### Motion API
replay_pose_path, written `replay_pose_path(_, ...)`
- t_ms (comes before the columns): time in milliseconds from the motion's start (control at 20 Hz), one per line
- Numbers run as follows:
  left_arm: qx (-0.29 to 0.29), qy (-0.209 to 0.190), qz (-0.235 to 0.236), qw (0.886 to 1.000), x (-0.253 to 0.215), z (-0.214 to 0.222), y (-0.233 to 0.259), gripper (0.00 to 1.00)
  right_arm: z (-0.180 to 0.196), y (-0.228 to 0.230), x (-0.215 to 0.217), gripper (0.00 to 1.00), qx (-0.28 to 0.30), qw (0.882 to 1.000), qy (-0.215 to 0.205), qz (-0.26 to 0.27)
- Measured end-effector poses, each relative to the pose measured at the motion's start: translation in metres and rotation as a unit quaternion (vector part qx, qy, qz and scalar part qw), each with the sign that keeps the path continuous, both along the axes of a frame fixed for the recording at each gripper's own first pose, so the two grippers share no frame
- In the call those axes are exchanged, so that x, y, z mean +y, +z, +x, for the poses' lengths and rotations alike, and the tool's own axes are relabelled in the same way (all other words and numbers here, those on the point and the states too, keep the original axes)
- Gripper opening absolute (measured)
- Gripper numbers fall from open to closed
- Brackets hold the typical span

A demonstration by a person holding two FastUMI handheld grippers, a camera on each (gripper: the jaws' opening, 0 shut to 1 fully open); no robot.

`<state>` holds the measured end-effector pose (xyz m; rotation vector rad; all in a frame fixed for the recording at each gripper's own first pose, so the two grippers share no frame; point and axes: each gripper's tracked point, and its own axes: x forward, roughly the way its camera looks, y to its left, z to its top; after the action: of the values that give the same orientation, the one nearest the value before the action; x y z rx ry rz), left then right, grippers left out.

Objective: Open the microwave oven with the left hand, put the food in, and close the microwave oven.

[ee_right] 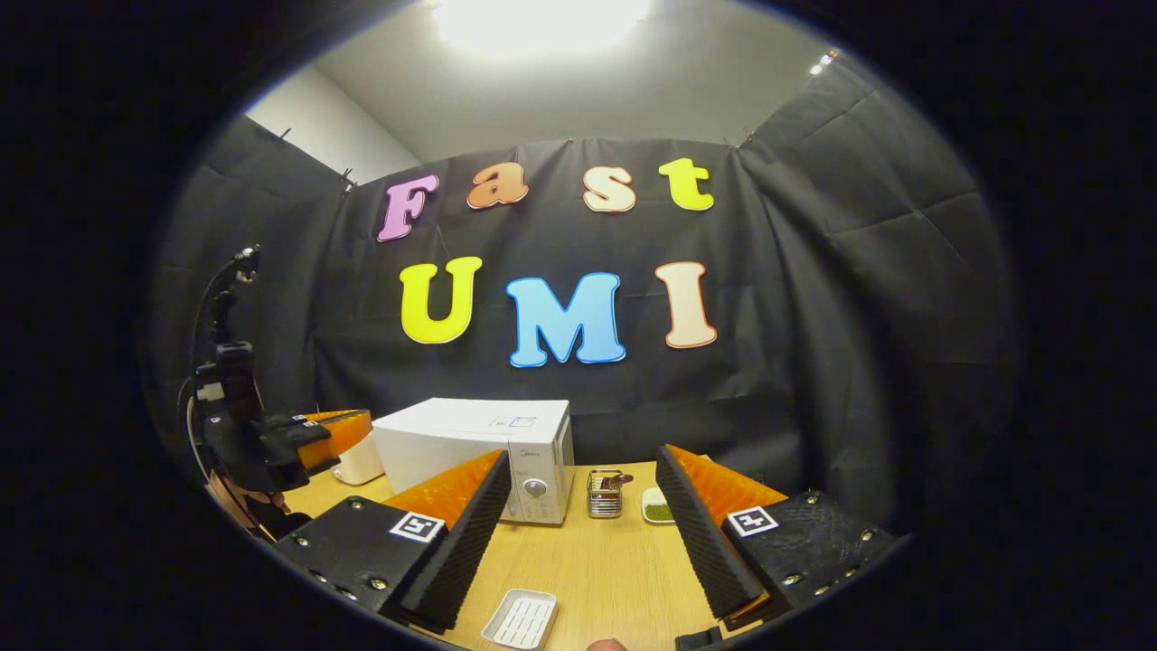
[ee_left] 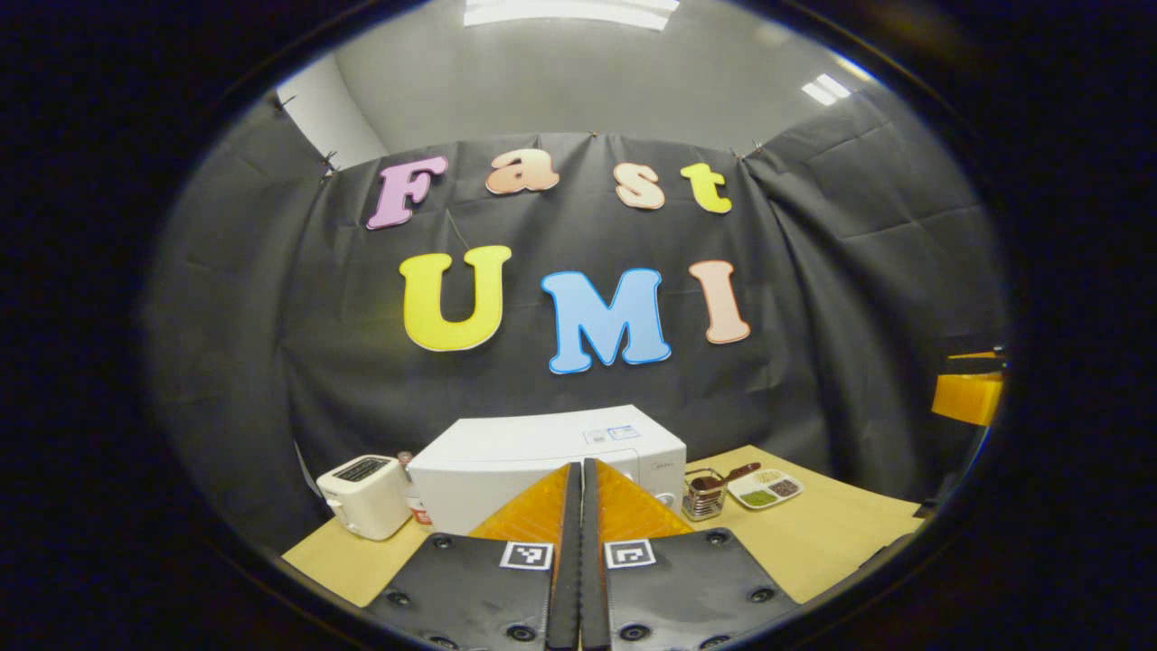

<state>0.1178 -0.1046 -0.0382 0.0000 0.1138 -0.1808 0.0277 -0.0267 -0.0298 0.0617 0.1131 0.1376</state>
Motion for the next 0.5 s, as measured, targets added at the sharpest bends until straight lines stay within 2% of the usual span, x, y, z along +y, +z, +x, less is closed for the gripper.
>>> replay_pose_path(300, -0.018, 0.009, 0.006, 1.000, 0.022, -0.056, 0.023, 0.07, -0.010, 0.004, 0.017, 0.98, -0.017, 1.000, 0.021, -0.011)
replay_pose_path(500, -0.034, 0.027, 0.009, 0.999, 0.051, -0.077, 0.035, 0.07, -0.016, 0.009, 0.032, 0.98, -0.026, 1.000, 0.010, -0.001)
